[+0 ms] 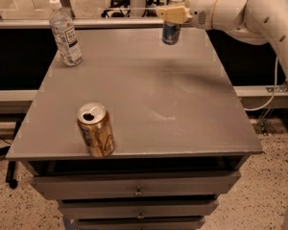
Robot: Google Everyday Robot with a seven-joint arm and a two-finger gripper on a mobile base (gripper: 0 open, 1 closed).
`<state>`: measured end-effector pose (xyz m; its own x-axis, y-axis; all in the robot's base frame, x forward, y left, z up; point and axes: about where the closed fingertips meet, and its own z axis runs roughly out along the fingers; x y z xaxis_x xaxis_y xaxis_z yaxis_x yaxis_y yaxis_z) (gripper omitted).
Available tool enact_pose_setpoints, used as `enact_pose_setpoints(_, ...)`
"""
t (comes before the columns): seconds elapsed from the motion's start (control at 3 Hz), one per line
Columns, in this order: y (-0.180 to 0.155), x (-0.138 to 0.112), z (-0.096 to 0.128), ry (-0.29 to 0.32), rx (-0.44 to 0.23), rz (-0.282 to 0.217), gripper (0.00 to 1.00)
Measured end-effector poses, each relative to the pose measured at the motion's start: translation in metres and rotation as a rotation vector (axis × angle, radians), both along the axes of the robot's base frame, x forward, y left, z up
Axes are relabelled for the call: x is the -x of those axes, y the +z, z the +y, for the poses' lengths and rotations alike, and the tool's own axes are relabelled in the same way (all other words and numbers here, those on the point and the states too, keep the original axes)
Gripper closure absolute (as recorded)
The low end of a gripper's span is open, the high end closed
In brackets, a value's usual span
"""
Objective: Move redbull can near blue plastic bottle
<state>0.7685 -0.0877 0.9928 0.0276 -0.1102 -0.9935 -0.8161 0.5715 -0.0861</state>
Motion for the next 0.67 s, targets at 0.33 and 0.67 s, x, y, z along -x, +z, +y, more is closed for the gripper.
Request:
enact_pose_setpoints(0.33,0.016,0.007,0.055,0.054,-0.069,-0.03,1.0)
enact_pose_setpoints(0.67,0.035,0.015,0.108,0.116,-0.105,-0.07,1.0)
